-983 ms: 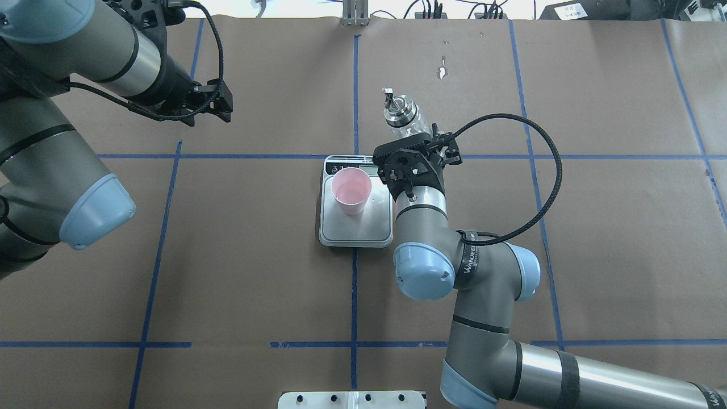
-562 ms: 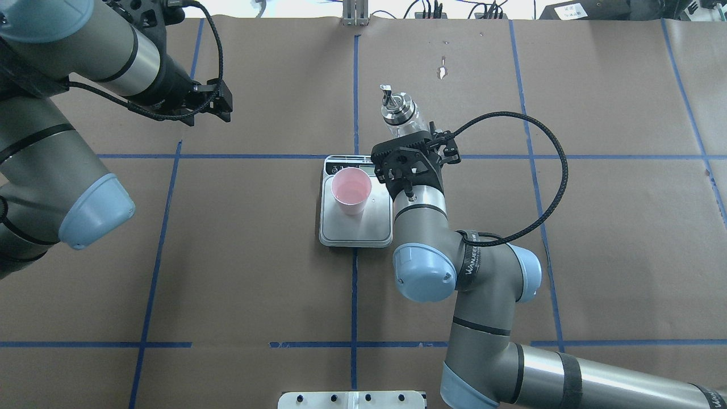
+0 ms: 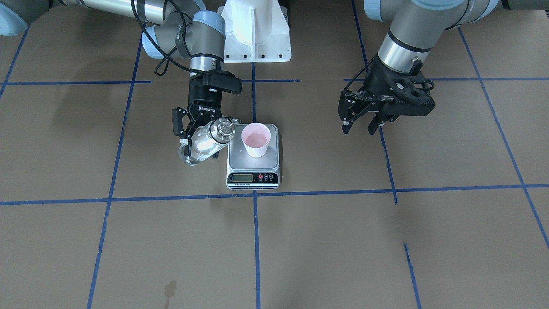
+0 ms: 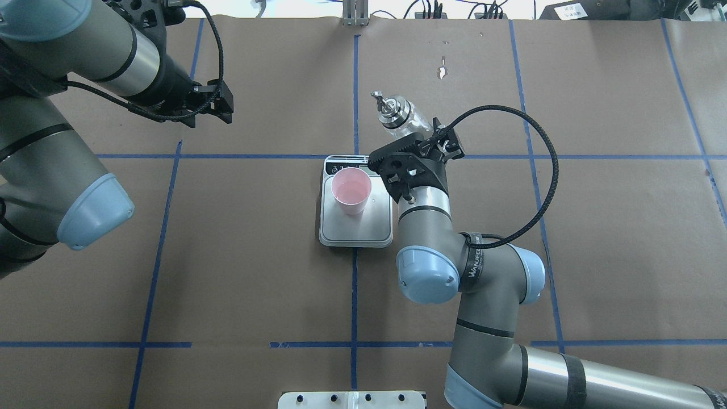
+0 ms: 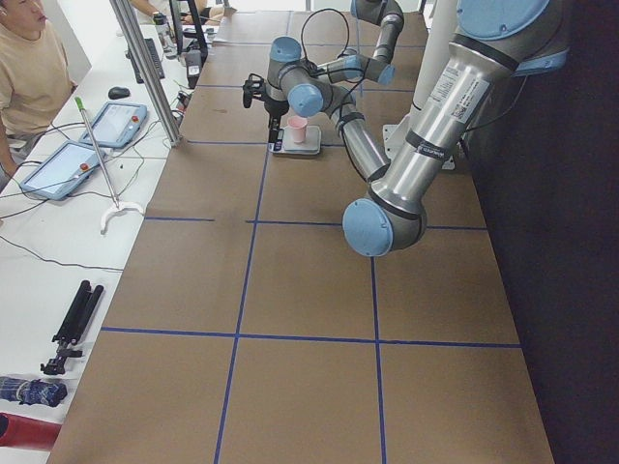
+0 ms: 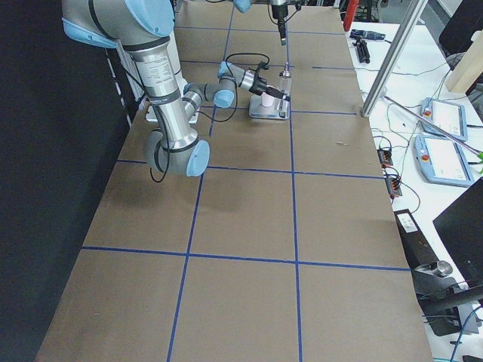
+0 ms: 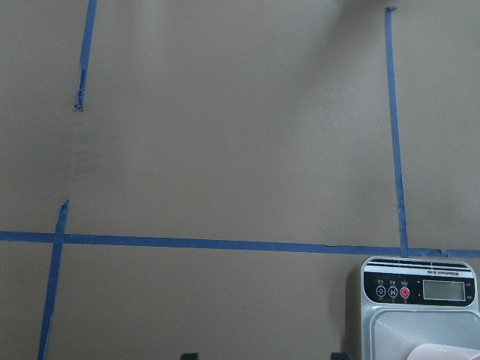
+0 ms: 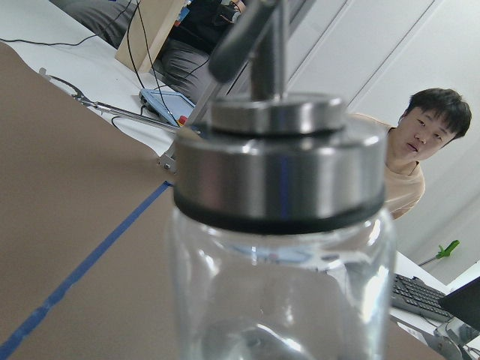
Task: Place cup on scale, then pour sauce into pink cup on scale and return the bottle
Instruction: 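Tilt the bottle with the right gripper, spout over the pink cup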
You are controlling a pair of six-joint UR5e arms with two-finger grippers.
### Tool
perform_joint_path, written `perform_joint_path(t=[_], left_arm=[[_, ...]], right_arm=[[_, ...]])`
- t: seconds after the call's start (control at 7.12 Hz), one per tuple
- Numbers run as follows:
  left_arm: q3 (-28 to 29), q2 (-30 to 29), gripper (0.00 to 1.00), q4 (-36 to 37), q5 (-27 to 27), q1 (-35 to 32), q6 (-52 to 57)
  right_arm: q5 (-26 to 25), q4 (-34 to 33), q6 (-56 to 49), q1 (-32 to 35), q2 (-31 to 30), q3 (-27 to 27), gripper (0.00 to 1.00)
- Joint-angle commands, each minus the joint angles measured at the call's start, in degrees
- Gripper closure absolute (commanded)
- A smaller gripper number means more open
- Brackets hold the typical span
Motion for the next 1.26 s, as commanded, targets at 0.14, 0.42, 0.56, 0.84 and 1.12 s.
perform_joint_path(t=[0.14, 0.42, 0.56, 0.84, 1.12], left_arm=[[0.0, -0.1, 0.34, 0.0, -0.1, -0.1, 0.0], [0.0, -0.1, 0.33, 0.0, -0.2, -0.1, -0.1], [0.0, -0.1, 0.33, 0.0, -0.2, -0.1, -0.2], [0.0, -0.1, 0.33, 0.0, -0.2, -0.1, -0.2], [0.1, 0.0, 0.33, 0.0, -1.0, 0.0, -0.4]], right_arm=[[-5.7, -0.2, -13.6, -1.8, -2.3, -0.4, 1.00], [-10.0, -1.2, -23.4, -2.7, -3.7, -0.4, 1.00], [-10.5, -1.4, -24.5, -3.1, -3.6, -0.4, 1.00], [-11.4, -2.0, -29.2, -3.9, -3.5, -0.5, 1.00], [-11.8, -3.8, -31.5, -4.0, -3.4, -0.5, 1.00]])
